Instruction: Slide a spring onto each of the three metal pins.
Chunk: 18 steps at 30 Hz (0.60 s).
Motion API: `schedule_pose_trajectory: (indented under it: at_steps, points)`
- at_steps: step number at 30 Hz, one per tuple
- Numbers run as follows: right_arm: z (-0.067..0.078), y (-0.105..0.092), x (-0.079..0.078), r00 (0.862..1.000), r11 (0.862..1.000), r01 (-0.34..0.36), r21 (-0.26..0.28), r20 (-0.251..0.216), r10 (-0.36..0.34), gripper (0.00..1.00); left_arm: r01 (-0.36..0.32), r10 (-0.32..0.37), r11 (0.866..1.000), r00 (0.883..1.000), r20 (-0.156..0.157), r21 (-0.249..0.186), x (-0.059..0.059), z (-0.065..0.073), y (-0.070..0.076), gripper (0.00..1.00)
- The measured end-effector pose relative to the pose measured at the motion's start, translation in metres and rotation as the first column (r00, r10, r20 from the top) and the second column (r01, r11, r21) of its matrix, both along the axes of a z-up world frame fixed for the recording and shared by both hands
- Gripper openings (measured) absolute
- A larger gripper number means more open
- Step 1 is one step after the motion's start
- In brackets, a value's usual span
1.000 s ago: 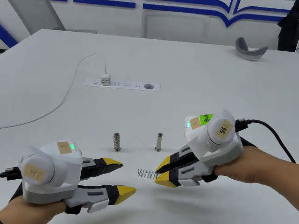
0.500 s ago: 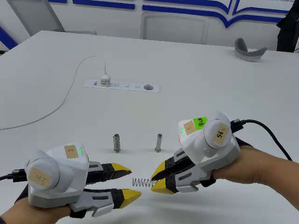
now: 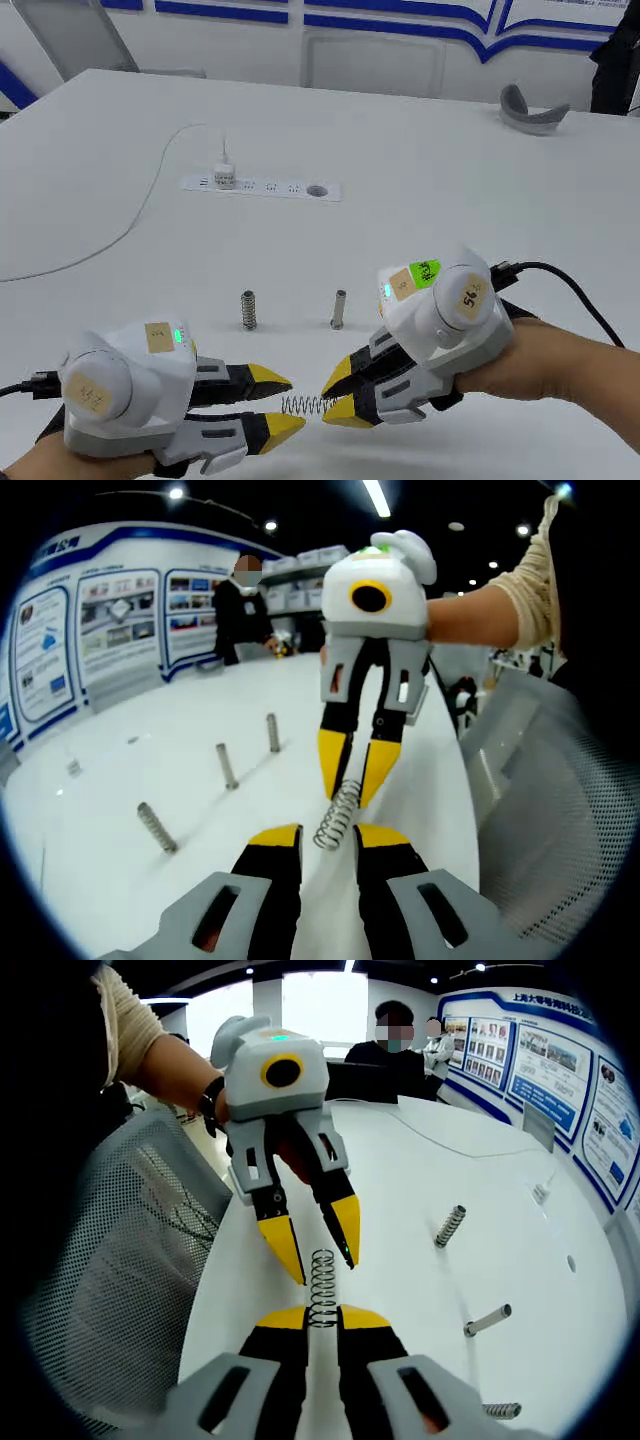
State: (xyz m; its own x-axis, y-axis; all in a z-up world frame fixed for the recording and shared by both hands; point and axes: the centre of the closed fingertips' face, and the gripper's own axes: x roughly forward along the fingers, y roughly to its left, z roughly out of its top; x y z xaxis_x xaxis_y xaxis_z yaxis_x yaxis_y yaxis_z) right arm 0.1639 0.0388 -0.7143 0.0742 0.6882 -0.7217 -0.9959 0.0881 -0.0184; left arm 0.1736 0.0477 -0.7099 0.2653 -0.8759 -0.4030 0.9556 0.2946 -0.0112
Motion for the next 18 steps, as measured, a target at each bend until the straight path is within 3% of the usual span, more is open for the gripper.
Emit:
schedule_pose_trajectory:
  at_steps: [12,18]
  points:
    - [0.002,0.001,-0.001,1.000,1.000,-0.001,0.001,-0.002,0.001,0.12,0.019,-0.019,1.000,1.000,0.018,0.015,-0.003,-0.001,-0.002,0.14]
    - [0.012,0.003,-0.001,1.000,1.000,0.006,0.025,-0.006,-0.006,0.12,0.018,-0.019,1.000,1.000,0.021,0.021,-0.002,-0.002,-0.001,0.13]
